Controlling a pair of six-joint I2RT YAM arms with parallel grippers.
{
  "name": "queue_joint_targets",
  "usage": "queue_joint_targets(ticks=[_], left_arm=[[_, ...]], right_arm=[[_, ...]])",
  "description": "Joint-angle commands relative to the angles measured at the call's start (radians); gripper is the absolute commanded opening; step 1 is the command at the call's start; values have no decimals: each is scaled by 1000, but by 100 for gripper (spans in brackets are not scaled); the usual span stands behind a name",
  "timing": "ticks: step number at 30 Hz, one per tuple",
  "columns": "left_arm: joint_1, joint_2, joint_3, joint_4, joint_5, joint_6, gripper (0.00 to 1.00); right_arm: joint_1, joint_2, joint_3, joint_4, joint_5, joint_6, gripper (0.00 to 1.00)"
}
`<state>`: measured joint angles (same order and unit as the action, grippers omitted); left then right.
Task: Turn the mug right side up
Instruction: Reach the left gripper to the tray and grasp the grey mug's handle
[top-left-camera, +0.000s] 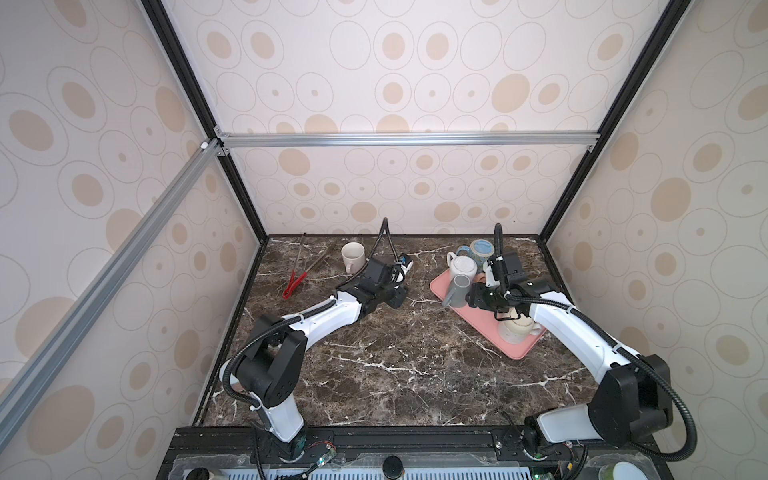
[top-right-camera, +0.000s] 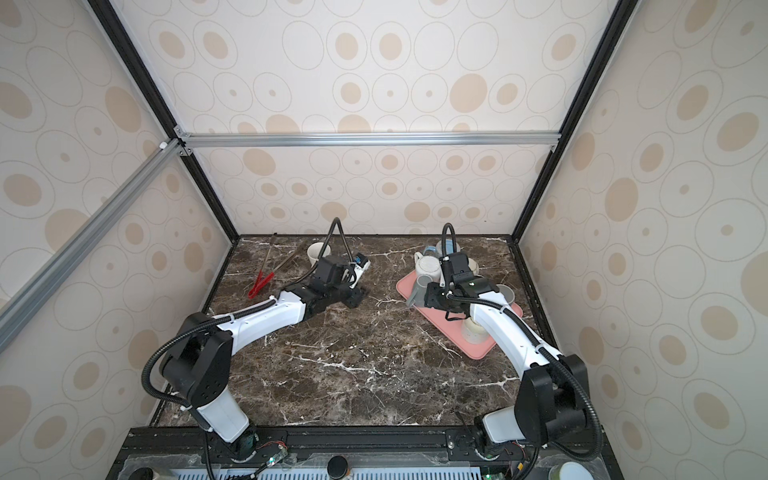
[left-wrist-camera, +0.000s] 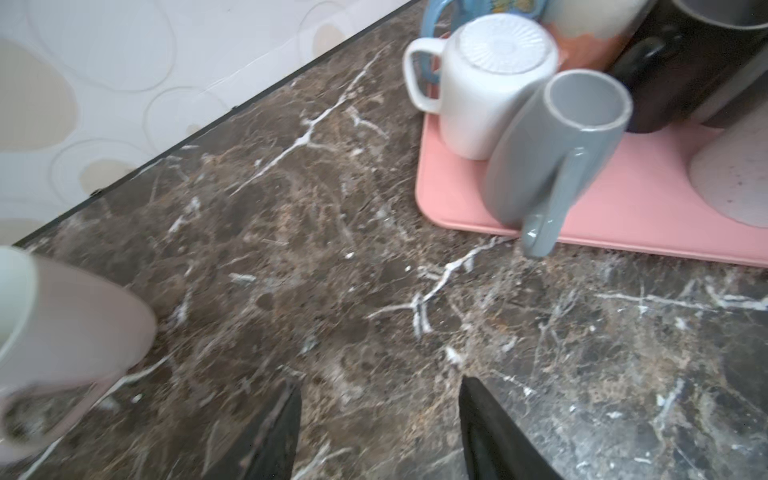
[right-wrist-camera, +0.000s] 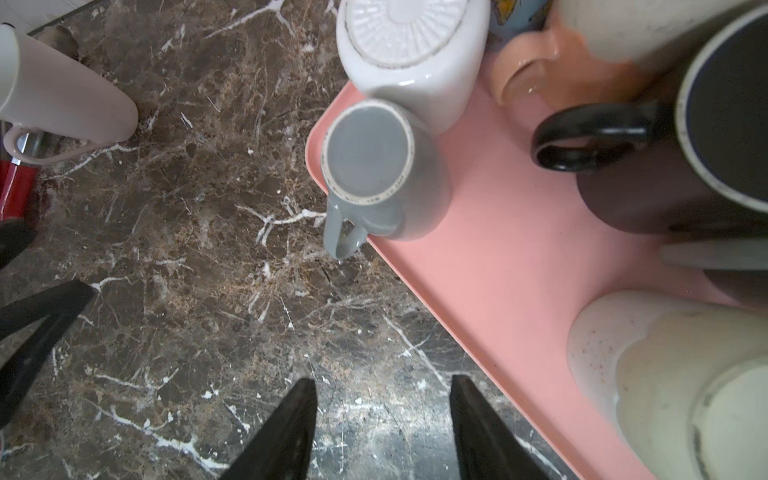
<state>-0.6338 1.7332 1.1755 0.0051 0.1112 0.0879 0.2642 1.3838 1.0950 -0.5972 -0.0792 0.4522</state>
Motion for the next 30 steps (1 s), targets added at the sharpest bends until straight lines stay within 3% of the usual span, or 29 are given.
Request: queue_joint_targets(ticks=[1,8,14,21,30], left_arm=[[-100,82,62,133,15,166,66],[-139,299,336,-9,93,41,62],[-142,384,400,-11,136,-4,61],[-142,465,491,-84,87,-40,59],[-142,513,565,-118,90,-60,47]], right_arm=[[-43,-72,-44,0,-31,19,55],[-80,-162,-123,-6,-52,18,55],[-89,-205,-144,-43,-77,2,55],[-91,-248,-184,-58,-104,-5,55],[-92,-232,-224,-12,-138,-9,55]])
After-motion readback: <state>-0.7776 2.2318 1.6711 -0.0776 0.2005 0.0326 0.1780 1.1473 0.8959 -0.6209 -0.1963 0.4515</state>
